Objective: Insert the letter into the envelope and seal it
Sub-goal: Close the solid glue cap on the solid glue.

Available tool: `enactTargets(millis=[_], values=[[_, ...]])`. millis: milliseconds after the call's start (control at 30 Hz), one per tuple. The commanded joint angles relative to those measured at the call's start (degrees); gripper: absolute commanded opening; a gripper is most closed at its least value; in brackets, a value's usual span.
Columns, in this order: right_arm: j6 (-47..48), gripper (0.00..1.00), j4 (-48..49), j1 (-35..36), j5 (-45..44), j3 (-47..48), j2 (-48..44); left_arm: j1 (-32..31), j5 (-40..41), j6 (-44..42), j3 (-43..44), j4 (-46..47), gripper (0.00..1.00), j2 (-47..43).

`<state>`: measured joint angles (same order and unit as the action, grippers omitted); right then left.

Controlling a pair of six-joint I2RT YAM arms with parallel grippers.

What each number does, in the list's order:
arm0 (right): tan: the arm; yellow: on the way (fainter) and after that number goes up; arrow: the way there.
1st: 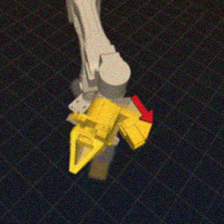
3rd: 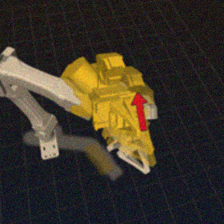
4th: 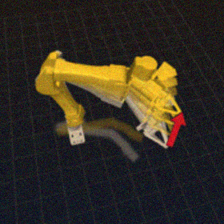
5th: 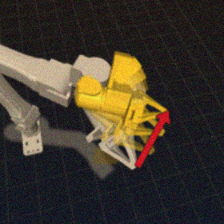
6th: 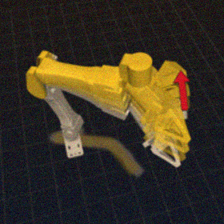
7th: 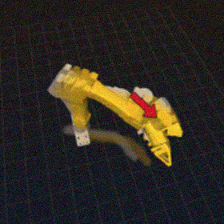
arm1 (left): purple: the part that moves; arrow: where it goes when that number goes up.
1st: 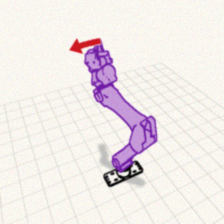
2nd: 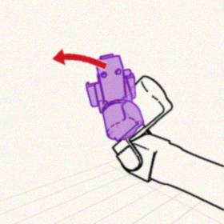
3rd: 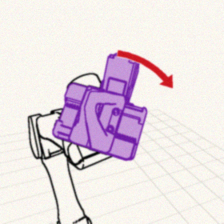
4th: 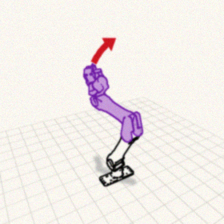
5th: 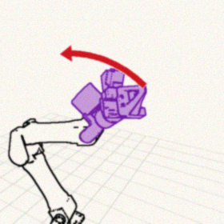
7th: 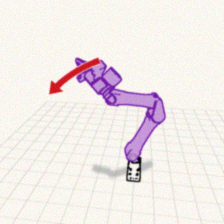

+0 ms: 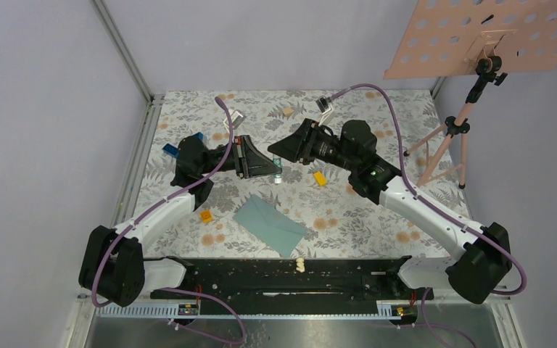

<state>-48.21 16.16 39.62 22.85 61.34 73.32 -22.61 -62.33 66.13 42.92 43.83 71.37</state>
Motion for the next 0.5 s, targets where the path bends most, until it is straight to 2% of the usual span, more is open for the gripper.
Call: enactTargets(millis=[0, 233, 367, 467], values=[[-0.8, 0.48, 3.3, -0.3, 3.0, 2.7, 0.6, -0.1, -0.8, 0.1, 1.0, 3.5, 0.0, -0.1], [-1.0, 0.27, 3.9, -0.3, 3.1, 1.8, 0.3, 0.0, -0.6, 0.0, 1.0, 3.4, 0.0, -0.2], [-1.1, 0.01, 4.5, -0.3, 3.6, 1.4, 0.2, 0.1, -0.5, -0.1, 1.1, 2.8, 0.0, -0.1], [-1.3, 0.0, 5.3, -0.3, 4.8, 0.7, 0.0, 0.3, -0.5, -0.6, 1.4, 1.5, 0.0, 0.2]])
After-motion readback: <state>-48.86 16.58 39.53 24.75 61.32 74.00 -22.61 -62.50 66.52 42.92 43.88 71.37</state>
